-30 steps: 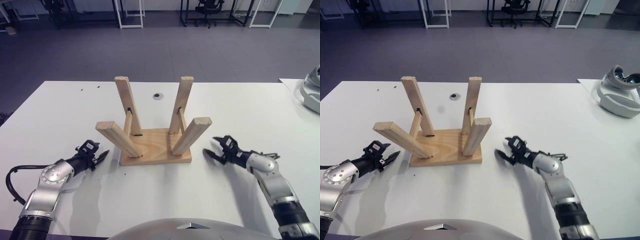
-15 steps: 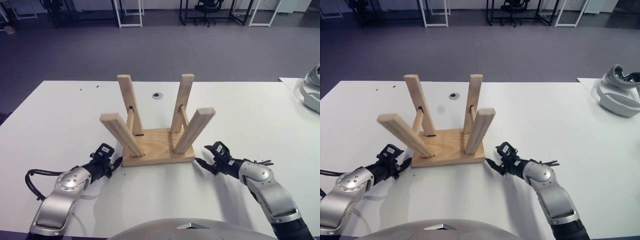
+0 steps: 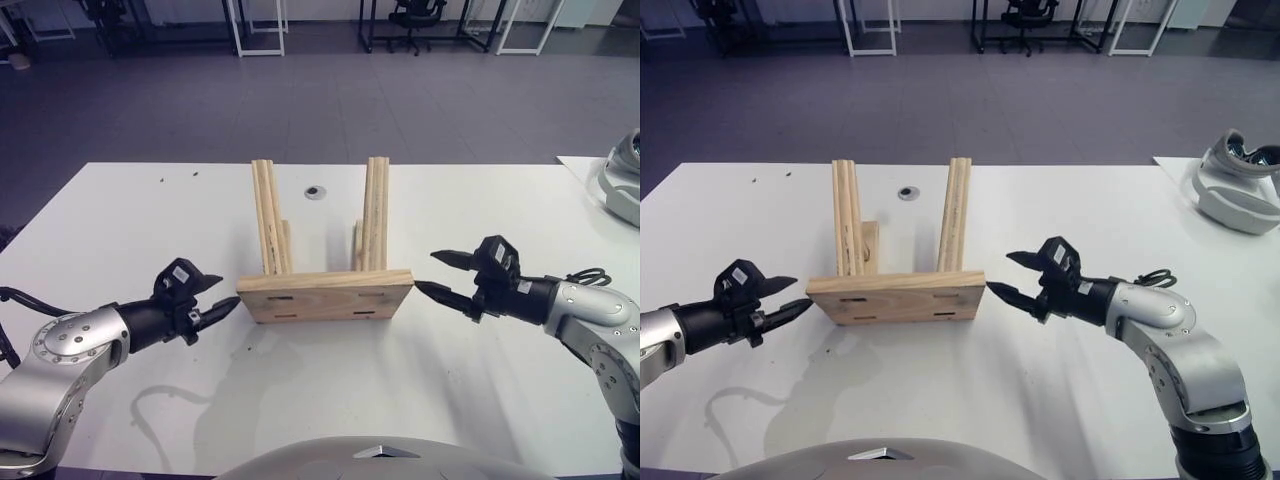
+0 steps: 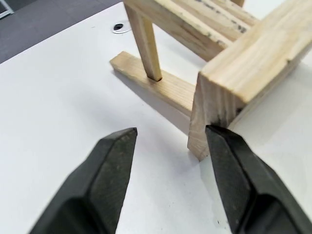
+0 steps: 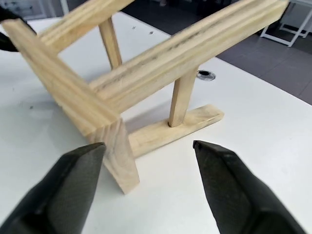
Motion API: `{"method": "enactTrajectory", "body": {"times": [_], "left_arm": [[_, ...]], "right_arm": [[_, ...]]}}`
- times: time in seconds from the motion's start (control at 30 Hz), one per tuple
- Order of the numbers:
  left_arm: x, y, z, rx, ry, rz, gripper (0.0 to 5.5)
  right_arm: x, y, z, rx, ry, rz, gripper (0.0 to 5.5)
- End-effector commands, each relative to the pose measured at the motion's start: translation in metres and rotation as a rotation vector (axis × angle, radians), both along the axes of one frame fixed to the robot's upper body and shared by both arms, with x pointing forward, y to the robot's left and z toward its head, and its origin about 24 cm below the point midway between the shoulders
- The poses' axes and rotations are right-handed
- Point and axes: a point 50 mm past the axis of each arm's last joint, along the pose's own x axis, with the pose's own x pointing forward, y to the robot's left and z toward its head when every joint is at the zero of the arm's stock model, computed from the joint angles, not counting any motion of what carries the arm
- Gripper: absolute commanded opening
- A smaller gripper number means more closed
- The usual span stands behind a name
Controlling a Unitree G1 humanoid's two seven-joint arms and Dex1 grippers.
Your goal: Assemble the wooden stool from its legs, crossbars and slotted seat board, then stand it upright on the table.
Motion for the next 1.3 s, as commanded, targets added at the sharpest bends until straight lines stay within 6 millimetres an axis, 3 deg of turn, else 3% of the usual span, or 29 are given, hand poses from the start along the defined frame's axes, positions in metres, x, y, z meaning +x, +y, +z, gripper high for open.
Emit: {"method": "enactTrajectory", "body": {"times": [0.03,0.13,0.27,0.37,0.47,0.67,0.8,0.87,0.93,1.03,1.1,1.13,1.17,1.2,1.3], "left_arm": [[0.002,0.030,-0.012,0.261,0.063,-0.035,2.61],[0.010,0.020,-0.008,0.214,0.066,-0.183,2.61],[0.026,-0.002,-0.007,0.067,0.071,-0.377,2.61],[0.041,-0.011,-0.007,0.063,0.059,-0.450,2.61],[0.043,-0.020,-0.012,0.046,0.078,-0.512,2.61],[0.046,-0.023,-0.015,0.059,0.084,-0.551,1.55],[0.052,-0.029,-0.010,0.050,0.018,-0.578,1.49],[0.055,-0.039,0.007,-0.033,-0.044,-0.618,1.49],[0.062,-0.042,0.045,-0.156,-0.097,-0.666,1.49],[0.052,-0.039,0.113,-0.470,0.025,-0.783,1.49],[0.031,-0.035,0.166,-0.753,0.249,-0.913,1.49],[0.019,-0.030,0.188,-0.817,0.366,-0.954,1.49],[0.009,-0.023,0.201,-0.846,0.448,-0.962,1.49],[0.002,-0.015,0.206,-0.868,0.556,-0.951,1.49],[-0.001,0.001,0.198,-1.007,0.835,-0.907,1.39]], "right_arm": [[0.003,-0.020,-0.008,-0.232,0.007,0.041,3.39],[0.003,-0.016,-0.015,-0.281,0.027,0.166,3.39],[0.012,0.013,-0.020,-0.190,0.021,0.335,3.39],[0.024,0.026,-0.024,-0.196,0.003,0.385,3.39],[0.029,0.031,-0.028,-0.204,-0.004,0.414,3.39],[0.027,0.032,-0.031,-0.236,-0.003,0.468,2.23],[0.029,0.037,-0.023,-0.216,-0.035,0.512,1.62],[0.032,0.038,-0.008,-0.169,-0.058,0.537,1.51],[0.034,0.038,0.025,-0.073,-0.062,0.588,1.50],[0.030,0.028,0.096,0.061,0.087,0.744,1.50],[0.028,0.023,0.164,0.196,0.261,0.814,1.50],[0.023,0.021,0.201,0.296,0.382,0.867,1.49],[0.016,0.020,0.224,0.365,0.491,0.926,1.49],[0.009,0.019,0.232,0.405,0.623,0.965,1.49],[0.001,0.011,0.214,0.537,0.937,1.020,1.39]]}}
